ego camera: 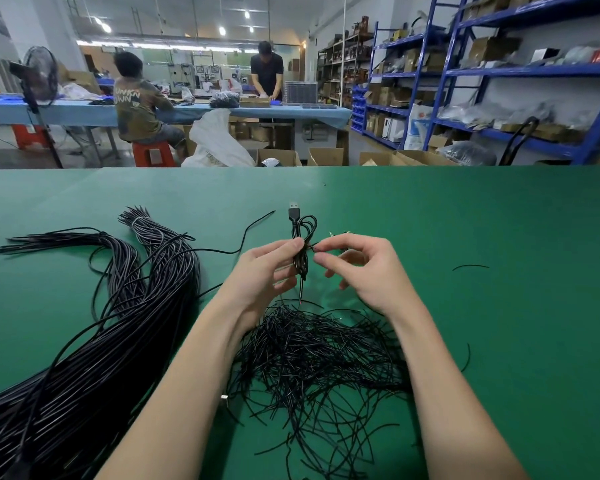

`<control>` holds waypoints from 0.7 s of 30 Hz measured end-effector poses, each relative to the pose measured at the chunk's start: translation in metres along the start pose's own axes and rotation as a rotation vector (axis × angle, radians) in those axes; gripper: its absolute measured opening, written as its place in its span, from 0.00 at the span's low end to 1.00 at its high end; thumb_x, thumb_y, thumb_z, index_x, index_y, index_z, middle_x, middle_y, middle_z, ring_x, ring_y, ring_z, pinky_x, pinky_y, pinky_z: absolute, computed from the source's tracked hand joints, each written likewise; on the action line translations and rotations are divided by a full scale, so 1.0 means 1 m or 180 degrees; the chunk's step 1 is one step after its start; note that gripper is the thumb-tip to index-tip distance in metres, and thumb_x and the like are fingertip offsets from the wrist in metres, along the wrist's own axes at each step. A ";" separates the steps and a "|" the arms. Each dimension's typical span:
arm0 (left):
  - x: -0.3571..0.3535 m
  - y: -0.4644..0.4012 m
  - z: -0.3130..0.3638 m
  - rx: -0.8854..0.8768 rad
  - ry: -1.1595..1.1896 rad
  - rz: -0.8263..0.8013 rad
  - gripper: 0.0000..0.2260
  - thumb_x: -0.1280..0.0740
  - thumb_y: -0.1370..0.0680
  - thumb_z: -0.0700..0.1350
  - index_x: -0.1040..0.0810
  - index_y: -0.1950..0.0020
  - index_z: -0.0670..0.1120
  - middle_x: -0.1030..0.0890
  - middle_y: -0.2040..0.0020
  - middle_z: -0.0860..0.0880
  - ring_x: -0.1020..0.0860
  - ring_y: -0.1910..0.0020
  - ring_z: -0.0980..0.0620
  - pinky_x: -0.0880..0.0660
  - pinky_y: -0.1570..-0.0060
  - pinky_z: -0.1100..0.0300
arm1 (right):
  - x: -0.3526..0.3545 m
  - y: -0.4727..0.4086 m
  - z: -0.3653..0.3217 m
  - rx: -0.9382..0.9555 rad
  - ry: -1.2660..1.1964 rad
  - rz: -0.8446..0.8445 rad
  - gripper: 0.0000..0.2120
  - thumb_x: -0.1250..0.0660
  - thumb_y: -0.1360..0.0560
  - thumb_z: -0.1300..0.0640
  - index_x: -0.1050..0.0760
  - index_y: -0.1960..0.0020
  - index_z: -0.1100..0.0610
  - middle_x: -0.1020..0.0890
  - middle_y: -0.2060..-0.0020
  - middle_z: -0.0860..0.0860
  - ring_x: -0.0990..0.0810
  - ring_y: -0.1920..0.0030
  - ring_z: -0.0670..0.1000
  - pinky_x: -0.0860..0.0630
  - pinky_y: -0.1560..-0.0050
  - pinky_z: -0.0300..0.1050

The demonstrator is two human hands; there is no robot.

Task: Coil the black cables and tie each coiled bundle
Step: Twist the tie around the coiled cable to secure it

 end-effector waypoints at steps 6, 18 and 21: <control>-0.007 0.002 0.000 0.0131 -0.0040 -0.0382 0.08 0.29 0.26 0.51 0.15 0.52 0.48 0.19 0.60 0.54 0.23 0.63 0.57 0.30 0.55 0.60 | 0.004 0.000 -0.007 0.0334 0.0008 0.0398 0.04 0.23 0.26 0.55 0.14 0.58 0.54 0.18 0.72 0.44 0.24 0.74 0.43 0.29 0.74 0.38; 0.009 0.004 0.012 -0.0060 -0.0378 -0.0103 0.11 0.28 0.29 0.54 0.13 0.53 0.49 0.16 0.51 0.49 0.25 0.56 0.53 0.31 0.53 0.58 | -0.021 -0.001 -0.001 -0.0291 -0.0843 -0.0255 0.04 0.29 0.21 0.62 0.18 0.52 0.54 0.14 0.57 0.48 0.20 0.67 0.46 0.28 0.74 0.36; 0.008 0.004 0.010 0.0023 -0.0274 -0.0155 0.11 0.27 0.30 0.55 0.13 0.55 0.50 0.18 0.55 0.51 0.26 0.58 0.53 0.32 0.53 0.58 | -0.012 -0.001 -0.010 0.0260 -0.0202 0.0081 0.09 0.24 0.25 0.60 0.19 0.50 0.49 0.13 0.56 0.47 0.19 0.69 0.48 0.26 0.74 0.40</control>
Point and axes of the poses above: each hand's wrist, its own y-axis away from the middle knuckle, its own x-axis out of the back of the hand, z = x × y, the point moved 6 cm from there along -y, towards the middle knuckle
